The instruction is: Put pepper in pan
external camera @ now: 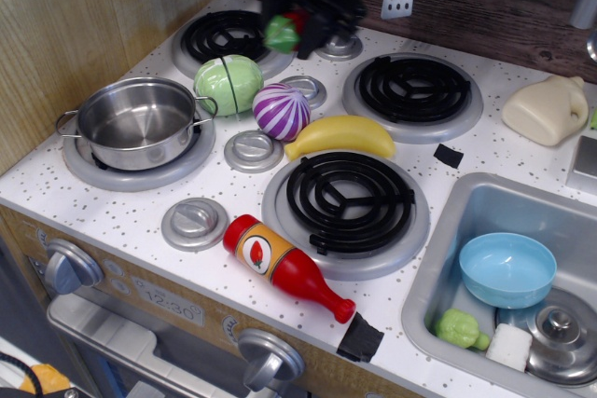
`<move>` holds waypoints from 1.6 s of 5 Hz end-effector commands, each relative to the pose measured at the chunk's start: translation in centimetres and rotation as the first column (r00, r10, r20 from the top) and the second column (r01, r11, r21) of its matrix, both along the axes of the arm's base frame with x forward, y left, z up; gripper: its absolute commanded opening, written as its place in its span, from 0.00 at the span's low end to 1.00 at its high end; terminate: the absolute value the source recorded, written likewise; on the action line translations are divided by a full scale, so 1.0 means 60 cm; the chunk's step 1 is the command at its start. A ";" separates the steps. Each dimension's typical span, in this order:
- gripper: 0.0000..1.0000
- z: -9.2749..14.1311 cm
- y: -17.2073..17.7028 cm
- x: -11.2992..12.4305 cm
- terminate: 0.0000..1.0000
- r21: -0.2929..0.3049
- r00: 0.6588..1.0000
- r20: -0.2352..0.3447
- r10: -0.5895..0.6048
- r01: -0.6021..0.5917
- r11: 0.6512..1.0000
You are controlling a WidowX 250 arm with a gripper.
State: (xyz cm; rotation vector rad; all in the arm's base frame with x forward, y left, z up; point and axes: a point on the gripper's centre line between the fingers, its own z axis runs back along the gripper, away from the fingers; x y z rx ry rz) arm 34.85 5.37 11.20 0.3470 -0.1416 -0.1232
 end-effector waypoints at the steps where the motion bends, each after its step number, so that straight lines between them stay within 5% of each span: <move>1: 0.00 0.036 0.062 -0.070 0.00 0.047 0.999 0.014 0.048 -0.048 0.998; 3: 0.00 -0.004 0.125 -0.139 0.00 0.024 0.992 0.125 0.017 -0.020 1.000; 4: 1.00 -0.026 0.138 -0.150 0.00 -0.005 0.984 0.175 -0.014 0.016 1.000; 7: 1.00 -0.026 0.138 -0.150 0.00 -0.005 0.984 0.175 -0.014 0.016 1.000; 8: 1.00 -0.026 0.138 -0.150 1.00 -0.005 0.984 0.175 -0.014 0.016 1.000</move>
